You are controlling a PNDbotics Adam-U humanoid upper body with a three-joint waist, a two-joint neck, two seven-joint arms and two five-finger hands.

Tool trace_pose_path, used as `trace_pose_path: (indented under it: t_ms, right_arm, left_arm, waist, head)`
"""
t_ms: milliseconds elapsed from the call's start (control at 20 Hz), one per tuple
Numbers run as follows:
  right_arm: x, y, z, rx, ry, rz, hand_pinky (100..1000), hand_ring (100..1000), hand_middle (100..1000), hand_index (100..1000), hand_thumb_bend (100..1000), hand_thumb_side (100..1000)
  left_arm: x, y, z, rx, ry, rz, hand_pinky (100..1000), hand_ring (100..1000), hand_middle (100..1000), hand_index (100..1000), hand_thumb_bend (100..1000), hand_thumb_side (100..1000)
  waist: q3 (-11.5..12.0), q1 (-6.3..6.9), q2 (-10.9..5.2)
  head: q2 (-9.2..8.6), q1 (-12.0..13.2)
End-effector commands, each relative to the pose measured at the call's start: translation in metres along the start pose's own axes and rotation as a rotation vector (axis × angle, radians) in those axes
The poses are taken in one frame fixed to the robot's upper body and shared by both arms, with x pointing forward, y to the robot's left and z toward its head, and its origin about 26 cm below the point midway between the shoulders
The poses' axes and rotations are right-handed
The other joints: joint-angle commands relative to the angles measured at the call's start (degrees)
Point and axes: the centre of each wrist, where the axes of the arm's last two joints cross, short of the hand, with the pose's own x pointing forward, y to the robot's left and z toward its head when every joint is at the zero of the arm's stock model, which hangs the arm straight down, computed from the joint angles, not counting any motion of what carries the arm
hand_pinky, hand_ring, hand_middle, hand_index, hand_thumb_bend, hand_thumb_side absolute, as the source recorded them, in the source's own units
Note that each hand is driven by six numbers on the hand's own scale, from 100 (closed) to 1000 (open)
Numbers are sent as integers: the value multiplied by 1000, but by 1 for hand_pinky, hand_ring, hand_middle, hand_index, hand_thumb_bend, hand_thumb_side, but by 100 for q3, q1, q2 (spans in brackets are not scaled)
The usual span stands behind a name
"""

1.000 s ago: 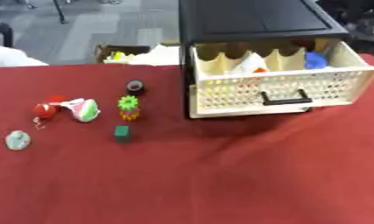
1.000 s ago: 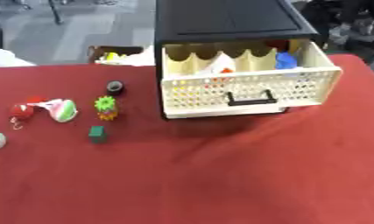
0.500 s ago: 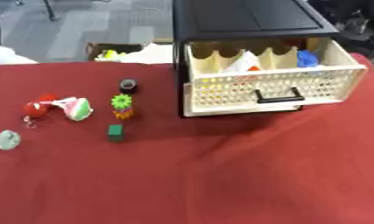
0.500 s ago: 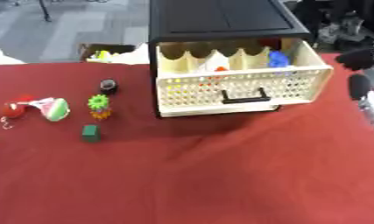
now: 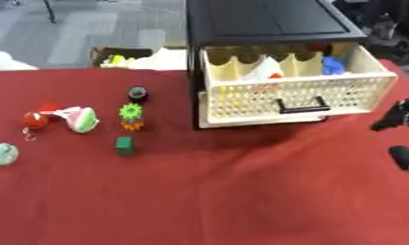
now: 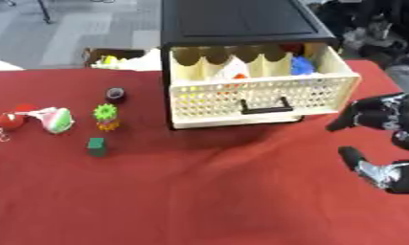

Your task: Pick up objects from table and place into drawer.

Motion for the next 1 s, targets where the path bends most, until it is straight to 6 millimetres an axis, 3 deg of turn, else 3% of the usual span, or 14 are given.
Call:
trace_pose_path:
  t_ms: [50,100,300,550,1000]
  right_arm:
    - [0,-10,-4,95,-34,45,461,611,608,769,100,975]
    - [0,-9,-5,118,-39,47,466,622,622,777,100,949]
    - [2,-8,-9,167,-39,32,469,622,624,774,100,1000]
    - [3,-12,-16,188,-16,-36,464,614,622,769,100,1000]
    - [2,-35,-31,243,39,-117,383,523,555,702,100,1000]
  left_arm:
    - [5,0,-4,-6,-20,14,499,616,643,805,100,903]
    - [5,0,-4,-9,-18,17,498,617,643,805,100,905]
    - [6,-3,-3,-23,-9,29,496,616,643,803,100,908]
    - [6,-4,-1,-38,15,32,491,612,640,801,100,938]
    - [6,-7,0,-46,46,33,483,608,637,795,100,941]
  waist:
    - [6,-14,-84]
    - [12,-17,-81]
    - [49,-27,-70]
    - [111,-35,-62]
    - [241,-62,-53]
  head:
    - [-78,-29]
    - [-80,-33]
    - [-84,-72]
    - [-89,-122]
    - [-108,-254]
